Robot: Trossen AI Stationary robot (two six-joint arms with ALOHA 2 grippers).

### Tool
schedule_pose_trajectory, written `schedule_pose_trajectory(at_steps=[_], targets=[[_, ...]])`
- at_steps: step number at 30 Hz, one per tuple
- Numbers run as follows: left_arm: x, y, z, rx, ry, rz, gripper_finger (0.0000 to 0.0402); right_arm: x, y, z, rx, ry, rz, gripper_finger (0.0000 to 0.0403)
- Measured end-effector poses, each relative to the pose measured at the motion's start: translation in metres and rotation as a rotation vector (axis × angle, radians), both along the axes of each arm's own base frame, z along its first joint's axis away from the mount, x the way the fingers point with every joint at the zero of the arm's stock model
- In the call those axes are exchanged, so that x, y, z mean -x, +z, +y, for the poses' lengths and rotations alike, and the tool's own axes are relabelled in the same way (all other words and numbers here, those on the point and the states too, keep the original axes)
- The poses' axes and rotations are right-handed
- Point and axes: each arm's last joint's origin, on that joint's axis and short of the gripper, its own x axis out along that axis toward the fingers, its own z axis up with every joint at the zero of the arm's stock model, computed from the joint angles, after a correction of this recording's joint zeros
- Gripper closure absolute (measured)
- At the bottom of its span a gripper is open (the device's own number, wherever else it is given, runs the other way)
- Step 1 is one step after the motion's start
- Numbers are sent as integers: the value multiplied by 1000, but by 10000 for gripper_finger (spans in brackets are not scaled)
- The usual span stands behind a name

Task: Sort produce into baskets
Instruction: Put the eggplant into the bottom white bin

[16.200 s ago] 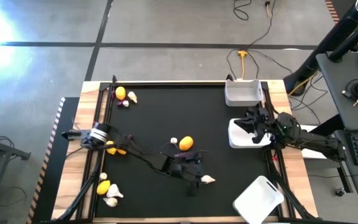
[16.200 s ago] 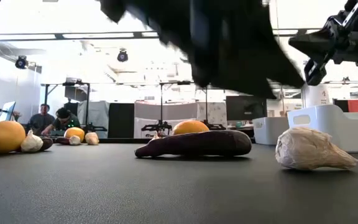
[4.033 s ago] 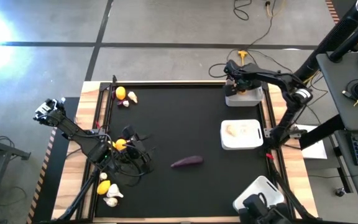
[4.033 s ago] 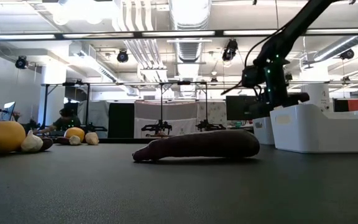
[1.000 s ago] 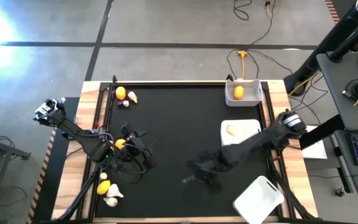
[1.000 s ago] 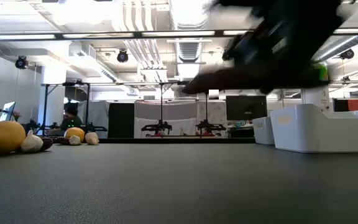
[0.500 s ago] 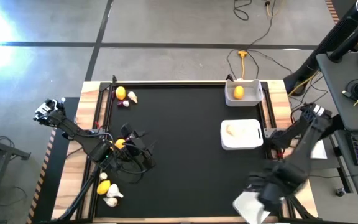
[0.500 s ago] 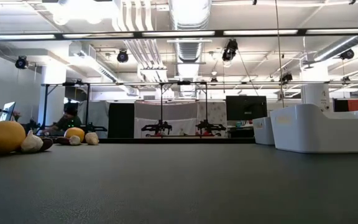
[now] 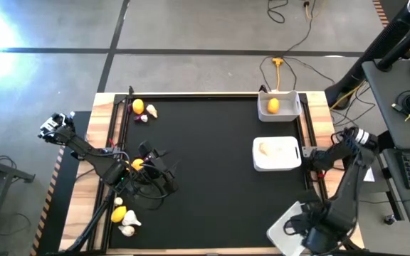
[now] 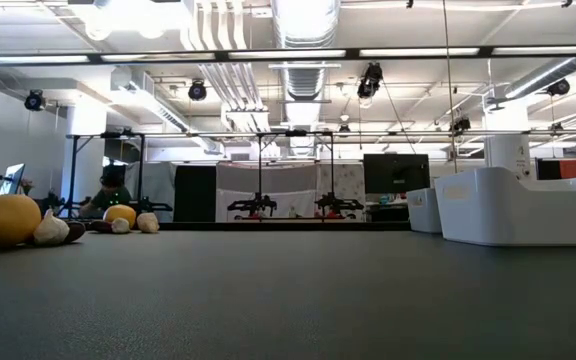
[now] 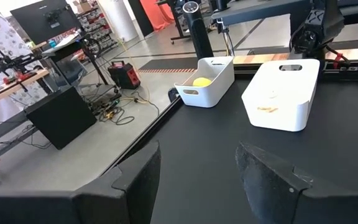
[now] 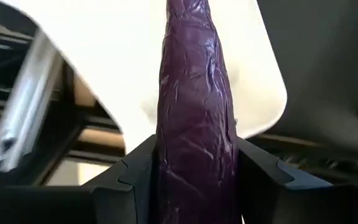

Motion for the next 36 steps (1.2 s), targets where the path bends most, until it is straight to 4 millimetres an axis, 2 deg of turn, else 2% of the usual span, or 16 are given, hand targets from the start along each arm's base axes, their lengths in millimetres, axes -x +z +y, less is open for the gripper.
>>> schedule_pose_trajectory(at_steps=[8,11,22,25,28,31,36], targets=[[0,0,0,-1,-1,1,209,-29,-38,27,-63,51,-36,240],[0,0,0,0,0,-1,209,-36,-48,29,-42,-23,-25,237],[0,0,0,3,-1,-6,209,-48,-51,3,88,-615,-39,242],[0,1,0,4,0,-6,209,-53,-51,-2,91,-660,-52,239],[0,0,0,4,-1,-7,209,-61,-54,-8,126,-721,-181,241],[0,0,0,4,-1,-7,209,-69,-59,-12,108,-805,-224,245],[-1,1,0,1,-1,-4,209,-65,-68,-16,147,-849,-218,225]])
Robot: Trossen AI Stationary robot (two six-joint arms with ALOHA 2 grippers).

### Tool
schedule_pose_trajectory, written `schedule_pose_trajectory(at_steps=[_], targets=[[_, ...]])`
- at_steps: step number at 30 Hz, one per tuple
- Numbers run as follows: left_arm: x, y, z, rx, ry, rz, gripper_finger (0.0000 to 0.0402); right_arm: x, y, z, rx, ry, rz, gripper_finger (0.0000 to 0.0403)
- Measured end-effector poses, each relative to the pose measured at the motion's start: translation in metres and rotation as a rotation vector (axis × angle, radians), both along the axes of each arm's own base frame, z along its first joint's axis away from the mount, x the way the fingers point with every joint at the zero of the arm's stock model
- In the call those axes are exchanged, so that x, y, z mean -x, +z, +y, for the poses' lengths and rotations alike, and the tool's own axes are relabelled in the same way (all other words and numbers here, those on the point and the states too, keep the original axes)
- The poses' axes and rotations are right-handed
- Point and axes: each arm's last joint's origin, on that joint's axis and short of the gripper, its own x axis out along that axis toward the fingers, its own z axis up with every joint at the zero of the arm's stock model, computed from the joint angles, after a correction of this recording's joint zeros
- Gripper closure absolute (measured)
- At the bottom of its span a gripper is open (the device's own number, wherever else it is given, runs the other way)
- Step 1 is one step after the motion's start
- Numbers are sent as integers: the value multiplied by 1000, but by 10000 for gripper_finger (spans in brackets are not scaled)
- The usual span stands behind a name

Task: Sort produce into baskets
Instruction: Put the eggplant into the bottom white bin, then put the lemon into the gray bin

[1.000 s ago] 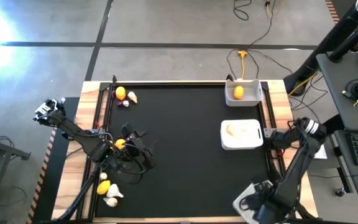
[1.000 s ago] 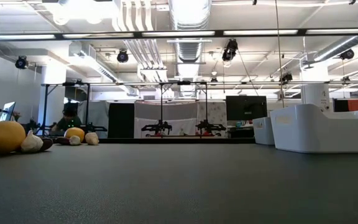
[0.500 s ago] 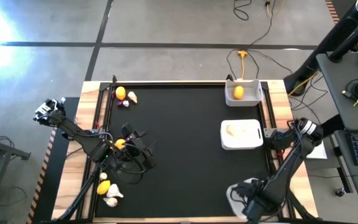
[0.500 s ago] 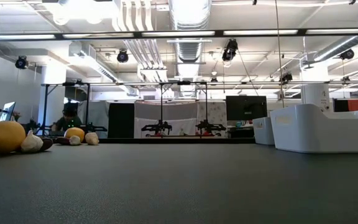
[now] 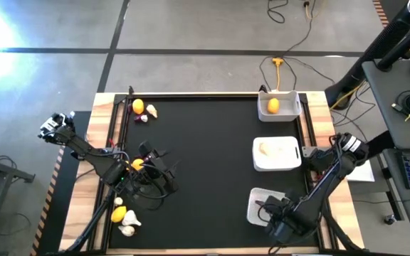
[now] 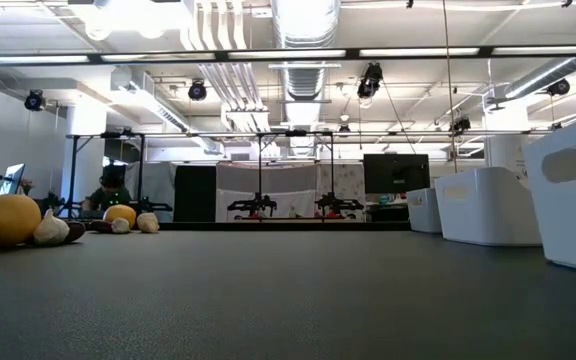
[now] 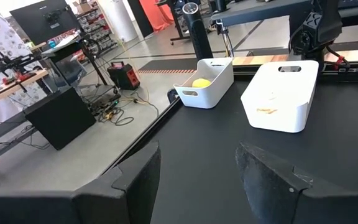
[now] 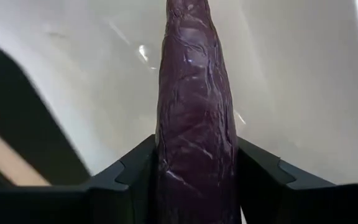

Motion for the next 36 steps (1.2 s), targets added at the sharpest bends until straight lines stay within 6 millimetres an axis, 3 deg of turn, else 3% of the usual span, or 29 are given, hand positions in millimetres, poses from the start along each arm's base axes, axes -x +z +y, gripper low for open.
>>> schedule_pose_trajectory(at_steps=[7,15,22,28,31,36], targets=[[0,0,0,0,0,0,209,8,-18,-10,60,-24,46,173],[0,0,0,-1,0,1,209,23,-25,-6,-108,103,292,132],[0,0,0,-1,0,1,209,34,-22,1,-172,193,384,126],[0,0,0,-1,1,1,209,32,-3,2,-120,189,395,142],[0,0,1,0,4,0,209,27,9,4,-57,202,323,151],[-2,0,3,4,13,-4,209,9,24,9,113,215,-16,160]])
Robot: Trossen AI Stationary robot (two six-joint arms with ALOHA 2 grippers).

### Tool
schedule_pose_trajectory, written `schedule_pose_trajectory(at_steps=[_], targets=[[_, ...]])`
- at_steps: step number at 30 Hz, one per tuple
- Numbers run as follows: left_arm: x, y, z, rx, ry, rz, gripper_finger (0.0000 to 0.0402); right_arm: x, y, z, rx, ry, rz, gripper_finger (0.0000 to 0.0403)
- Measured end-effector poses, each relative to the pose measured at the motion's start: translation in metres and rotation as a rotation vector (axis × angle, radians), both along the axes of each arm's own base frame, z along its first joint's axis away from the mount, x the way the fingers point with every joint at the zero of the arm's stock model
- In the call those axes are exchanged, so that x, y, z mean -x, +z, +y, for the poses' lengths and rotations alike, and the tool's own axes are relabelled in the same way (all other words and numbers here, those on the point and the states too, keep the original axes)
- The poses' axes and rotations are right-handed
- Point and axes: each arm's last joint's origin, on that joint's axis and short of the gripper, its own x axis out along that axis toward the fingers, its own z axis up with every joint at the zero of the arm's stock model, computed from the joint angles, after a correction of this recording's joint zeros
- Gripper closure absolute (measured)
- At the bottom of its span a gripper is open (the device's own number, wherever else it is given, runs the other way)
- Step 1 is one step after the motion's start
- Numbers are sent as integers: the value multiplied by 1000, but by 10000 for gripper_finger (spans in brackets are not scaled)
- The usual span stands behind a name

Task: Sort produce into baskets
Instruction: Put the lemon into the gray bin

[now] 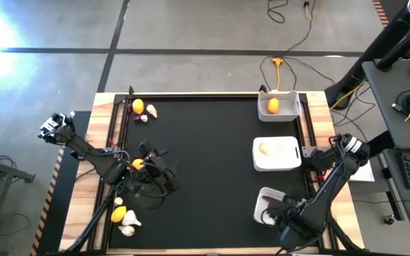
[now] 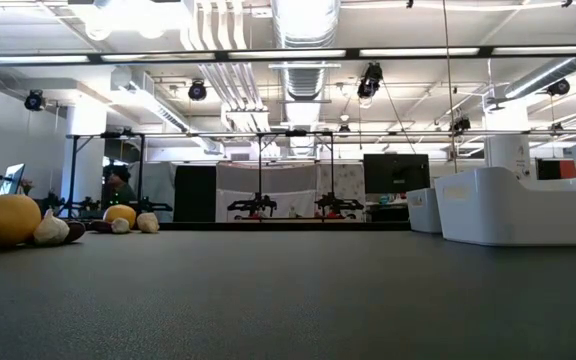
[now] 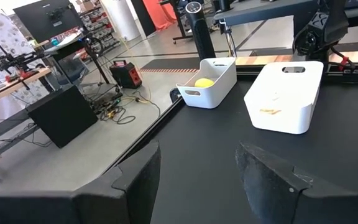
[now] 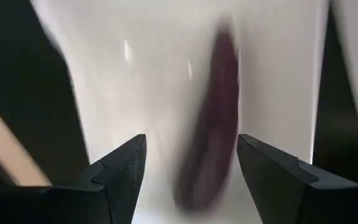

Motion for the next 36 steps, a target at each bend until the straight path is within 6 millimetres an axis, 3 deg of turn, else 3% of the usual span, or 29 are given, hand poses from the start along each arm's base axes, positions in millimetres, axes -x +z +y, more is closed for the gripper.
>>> schedule_pose_trajectory(at_steps=[4,13,17,22,25,28,32,36], targets=[[-1,1,1,4,7,-9,209,-11,2,2,55,-58,-228,163],[-5,2,8,21,50,-44,209,-23,-15,4,78,-29,-253,166],[-7,3,10,58,70,-81,209,-33,-20,17,0,135,-293,165],[-14,0,6,73,74,-115,209,-32,-11,29,-21,313,-344,167],[-25,-1,1,94,74,-163,209,-23,-4,27,44,335,-337,171],[-39,-11,-10,215,-50,-156,209,-6,2,28,134,351,-369,174],[-55,-35,-28,424,-337,8,209,22,6,40,227,398,-483,179],[-63,-37,-39,598,-463,130,209,45,8,55,243,428,-622,179]])
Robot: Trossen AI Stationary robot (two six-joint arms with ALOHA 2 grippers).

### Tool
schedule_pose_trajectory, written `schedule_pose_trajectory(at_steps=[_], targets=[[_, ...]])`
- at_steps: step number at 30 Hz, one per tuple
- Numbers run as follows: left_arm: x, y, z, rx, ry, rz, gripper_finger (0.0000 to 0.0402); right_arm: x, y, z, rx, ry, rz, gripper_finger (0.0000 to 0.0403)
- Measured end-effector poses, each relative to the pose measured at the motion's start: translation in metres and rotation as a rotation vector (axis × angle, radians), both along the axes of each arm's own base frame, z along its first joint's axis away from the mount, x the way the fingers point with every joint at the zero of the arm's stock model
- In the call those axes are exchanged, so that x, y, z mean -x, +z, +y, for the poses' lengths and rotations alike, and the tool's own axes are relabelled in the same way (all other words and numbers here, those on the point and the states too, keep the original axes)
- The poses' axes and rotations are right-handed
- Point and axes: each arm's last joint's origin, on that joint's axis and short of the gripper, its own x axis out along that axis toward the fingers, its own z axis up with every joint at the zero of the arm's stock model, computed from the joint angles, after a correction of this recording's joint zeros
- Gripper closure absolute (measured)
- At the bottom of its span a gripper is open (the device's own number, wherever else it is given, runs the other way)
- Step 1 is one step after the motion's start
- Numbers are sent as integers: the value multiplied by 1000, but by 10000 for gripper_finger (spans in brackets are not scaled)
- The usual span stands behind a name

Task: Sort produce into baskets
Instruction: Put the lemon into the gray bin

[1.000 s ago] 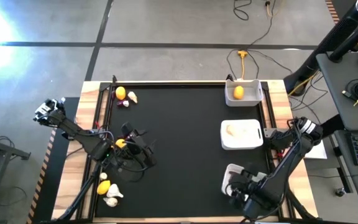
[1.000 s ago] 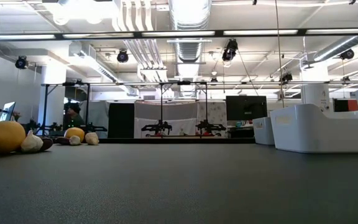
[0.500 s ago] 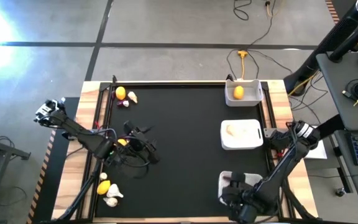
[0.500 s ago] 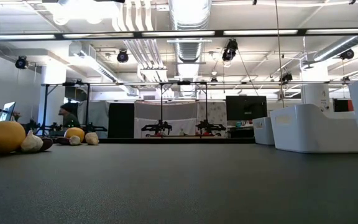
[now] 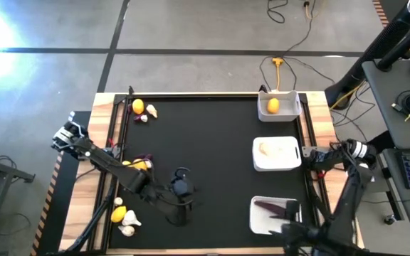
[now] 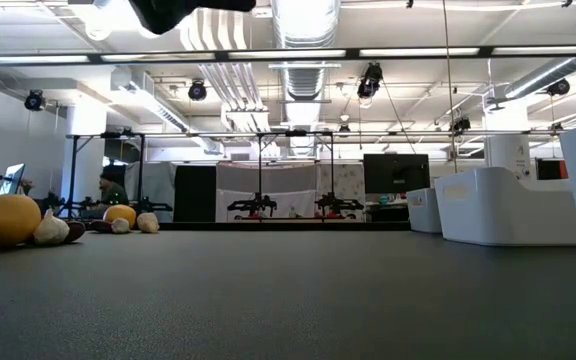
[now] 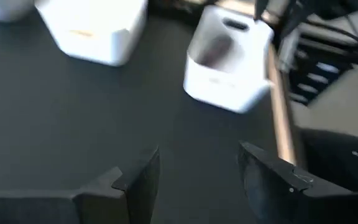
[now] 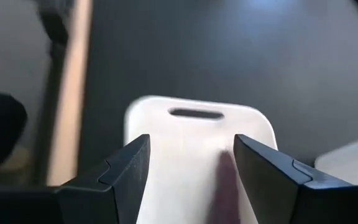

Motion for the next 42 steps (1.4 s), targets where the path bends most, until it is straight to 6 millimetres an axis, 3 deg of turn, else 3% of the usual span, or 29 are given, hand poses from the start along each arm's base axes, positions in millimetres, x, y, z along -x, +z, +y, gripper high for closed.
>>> schedule_pose_trajectory(at_steps=[3,5,10,14,19,23,27,33,42], targets=[[-1,8,-1,32,39,98,209,15,2,9,9,40,-107,179],[2,12,4,25,157,216,209,21,4,12,51,71,-174,179],[21,10,24,-42,426,721,209,22,10,13,141,127,-221,179],[27,0,38,-101,496,1029,209,15,20,14,171,127,-260,179],[15,-10,66,-124,464,1110,200,10,30,15,211,108,-343,179],[11,-10,96,-159,496,1110,168,10,31,15,228,108,-363,179],[16,-10,119,-83,529,1155,135,9,31,14,227,104,-362,179],[12,-15,135,-14,605,1160,116,10,26,13,219,99,-355,179],[-14,-29,134,-89,569,1168,116,10,24,13,188,98,-325,179]])
